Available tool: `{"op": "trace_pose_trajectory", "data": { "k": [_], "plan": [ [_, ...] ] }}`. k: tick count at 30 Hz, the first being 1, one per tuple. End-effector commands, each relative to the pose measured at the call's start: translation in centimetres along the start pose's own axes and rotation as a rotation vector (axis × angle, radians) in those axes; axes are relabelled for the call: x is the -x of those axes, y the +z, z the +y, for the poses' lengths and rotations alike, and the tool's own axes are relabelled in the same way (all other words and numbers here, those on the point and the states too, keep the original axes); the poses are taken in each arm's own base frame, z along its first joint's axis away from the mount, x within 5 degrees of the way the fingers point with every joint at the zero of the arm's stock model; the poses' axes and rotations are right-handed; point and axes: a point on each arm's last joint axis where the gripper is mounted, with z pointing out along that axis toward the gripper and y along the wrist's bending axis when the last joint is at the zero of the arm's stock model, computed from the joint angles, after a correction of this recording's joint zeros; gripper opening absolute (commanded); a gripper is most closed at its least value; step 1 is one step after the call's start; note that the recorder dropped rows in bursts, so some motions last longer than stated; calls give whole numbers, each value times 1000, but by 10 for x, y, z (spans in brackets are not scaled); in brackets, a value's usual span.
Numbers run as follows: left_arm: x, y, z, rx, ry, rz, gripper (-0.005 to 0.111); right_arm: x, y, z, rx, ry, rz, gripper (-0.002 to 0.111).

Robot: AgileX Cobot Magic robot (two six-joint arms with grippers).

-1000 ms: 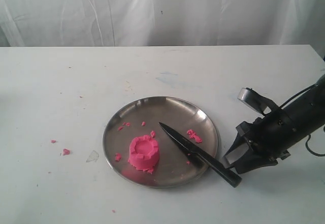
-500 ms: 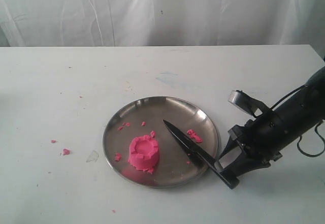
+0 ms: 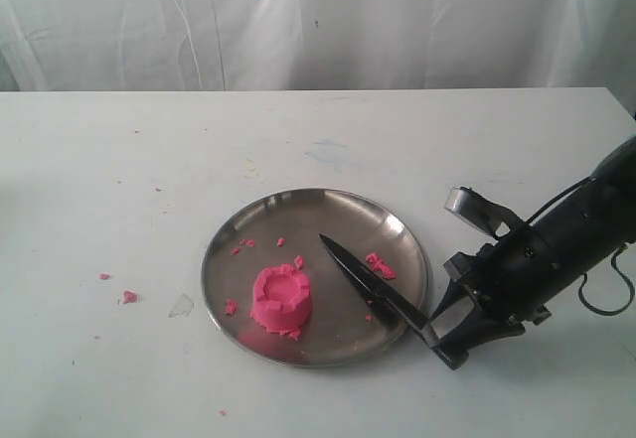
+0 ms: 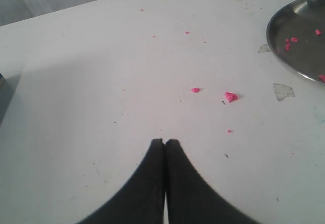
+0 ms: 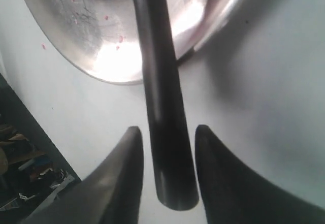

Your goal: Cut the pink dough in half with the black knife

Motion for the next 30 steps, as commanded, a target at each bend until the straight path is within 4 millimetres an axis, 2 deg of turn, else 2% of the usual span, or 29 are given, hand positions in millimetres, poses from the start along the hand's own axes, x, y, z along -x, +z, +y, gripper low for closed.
{"op": "trace_pose_trajectory", "data": {
  "k": [1, 12, 20, 30],
  "plan": [
    [0, 0, 0, 2, -9, -4, 0, -1, 0, 1, 11, -21, 1, 26],
    [0, 0, 0, 2, -9, -4, 0, 0, 0, 3, 31, -21, -7, 20],
    [0, 0, 0, 2, -9, -4, 0, -1, 5, 0, 67, 3, 11, 29],
    [0, 0, 0, 2, -9, -4, 0, 0, 8, -3, 61, 5, 11, 28]
  ]
}}
